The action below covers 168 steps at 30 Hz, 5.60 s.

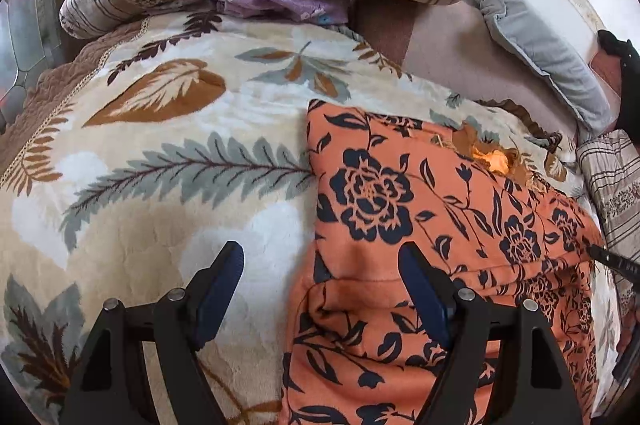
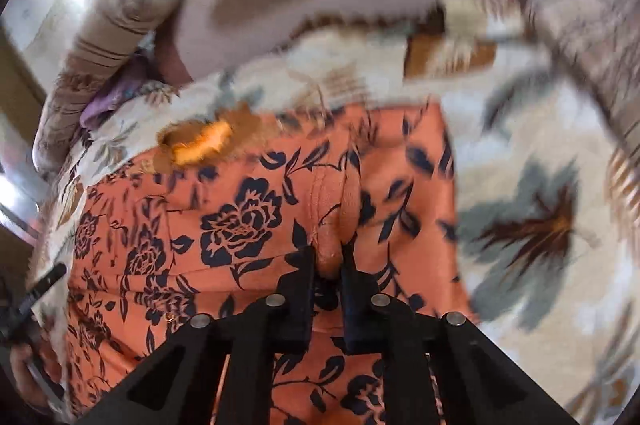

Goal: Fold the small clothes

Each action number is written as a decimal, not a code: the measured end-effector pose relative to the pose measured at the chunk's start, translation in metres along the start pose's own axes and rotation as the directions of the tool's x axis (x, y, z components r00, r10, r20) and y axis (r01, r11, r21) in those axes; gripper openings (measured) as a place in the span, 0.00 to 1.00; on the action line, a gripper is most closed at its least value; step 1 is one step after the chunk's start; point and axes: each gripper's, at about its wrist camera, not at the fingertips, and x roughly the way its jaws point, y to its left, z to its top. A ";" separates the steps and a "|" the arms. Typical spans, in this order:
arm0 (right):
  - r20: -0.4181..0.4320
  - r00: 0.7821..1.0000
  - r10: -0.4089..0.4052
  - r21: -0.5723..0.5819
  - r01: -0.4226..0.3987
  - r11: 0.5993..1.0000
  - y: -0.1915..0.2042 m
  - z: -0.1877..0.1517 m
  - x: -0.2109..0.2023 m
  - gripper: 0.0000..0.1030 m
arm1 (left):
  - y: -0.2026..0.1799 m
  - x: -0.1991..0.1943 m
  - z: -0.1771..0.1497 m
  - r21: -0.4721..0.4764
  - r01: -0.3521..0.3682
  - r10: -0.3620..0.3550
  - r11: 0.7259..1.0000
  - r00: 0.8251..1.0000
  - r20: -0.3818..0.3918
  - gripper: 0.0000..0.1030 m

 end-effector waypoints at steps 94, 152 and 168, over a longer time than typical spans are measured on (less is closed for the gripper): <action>-0.128 0.963 0.238 0.362 -0.178 0.915 -0.099 -0.256 -0.133 0.81 | 0.056 -0.146 -0.211 -0.082 0.050 -0.067 0.995 0.973 -0.222 0.84; -0.193 0.918 0.347 0.443 -0.234 0.866 -0.126 -0.267 -0.120 0.13 | 0.048 -0.146 -0.217 -0.027 -0.003 -0.005 1.000 0.957 -0.290 0.11; -0.149 0.908 0.391 0.409 -0.303 0.861 -0.120 -0.254 -0.135 0.07 | 0.036 -0.169 -0.195 -0.012 0.094 -0.094 0.996 0.975 -0.201 0.06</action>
